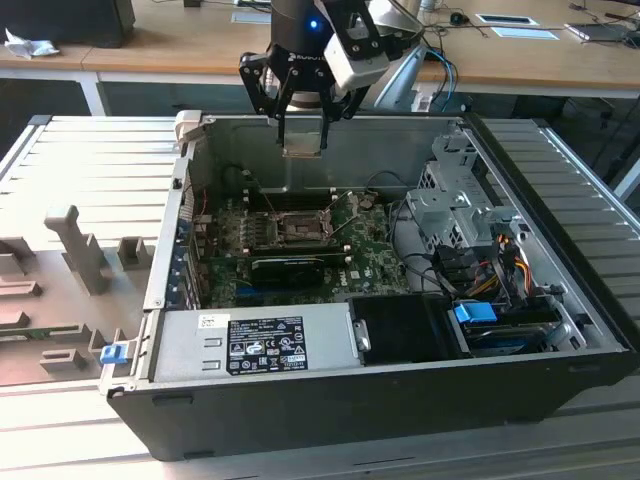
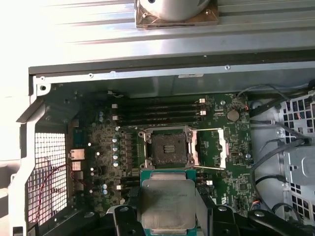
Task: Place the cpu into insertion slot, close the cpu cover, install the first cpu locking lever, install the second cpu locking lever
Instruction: 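Place the cpu into insertion slot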
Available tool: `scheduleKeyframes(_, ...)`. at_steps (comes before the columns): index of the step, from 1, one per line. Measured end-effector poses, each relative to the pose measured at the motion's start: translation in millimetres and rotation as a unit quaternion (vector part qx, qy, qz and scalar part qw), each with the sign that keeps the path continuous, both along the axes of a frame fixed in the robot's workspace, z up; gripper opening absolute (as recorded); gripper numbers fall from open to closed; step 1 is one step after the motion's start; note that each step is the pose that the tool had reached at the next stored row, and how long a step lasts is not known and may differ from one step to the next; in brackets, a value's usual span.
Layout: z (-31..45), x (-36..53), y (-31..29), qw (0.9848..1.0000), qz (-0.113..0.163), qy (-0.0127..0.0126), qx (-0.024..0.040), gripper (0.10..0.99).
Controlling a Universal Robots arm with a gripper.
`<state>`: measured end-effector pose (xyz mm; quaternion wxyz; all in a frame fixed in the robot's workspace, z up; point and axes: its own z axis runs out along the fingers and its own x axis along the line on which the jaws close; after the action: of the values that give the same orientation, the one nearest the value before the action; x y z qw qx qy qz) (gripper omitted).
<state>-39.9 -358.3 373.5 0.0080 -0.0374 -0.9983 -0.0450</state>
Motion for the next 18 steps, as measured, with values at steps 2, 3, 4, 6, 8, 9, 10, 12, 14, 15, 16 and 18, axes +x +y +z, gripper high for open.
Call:
scheduleKeyframes(2, -0.1, 0.0, 0.0, 1.0000, -0.010, 0.0000, 0.0000, 0.529)
scheduleKeyframes(3, -0.2, 0.0, 0.0, 0.9998, -0.022, 0.0000, 0.0000, 0.529)
scheduleKeyframes(4, -0.3, 0.0, 0.0, 0.9990, -0.044, 0.0000, 0.0000, 0.529)
scheduleKeyframes(6, -0.5, 0.0, 0.0, 0.9981, -0.061, 0.0000, 0.0000, 0.529)
scheduleKeyframes(8, -0.7, 0.0, 0.0, 0.9968, -0.079, 0.0000, 0.0000, 0.529)
scheduleKeyframes(9, -0.7, 0.0, 0.0, 0.9964, -0.085, 0.0000, 0.0000, 0.529)
scheduleKeyframes(10, -0.8, 0.0, 0.0, 0.9959, -0.091, 0.0000, 0.0000, 0.529)
scheduleKeyframes(12, -0.8, 0.0, 0.0, 0.9950, -0.099, 0.0000, 0.0000, 0.529)
scheduleKeyframes(14, -1.0, 0.0, 0.0, 0.9935, -0.114, 0.0000, 0.0000, 0.529)
scheduleKeyframes(15, -1.1, 0.0, 0.0, 0.9927, -0.121, 0.0000, 0.0000, 0.529)
scheduleKeyframes(16, -1.1, 0.0, 0.0, 0.9921, -0.125, 0.0000, 0.0000, 0.529)
scheduleKeyframes(18, -1.2, 0.0, 0.0, 0.9906, -0.137, 0.0000, 0.0000, 0.529)
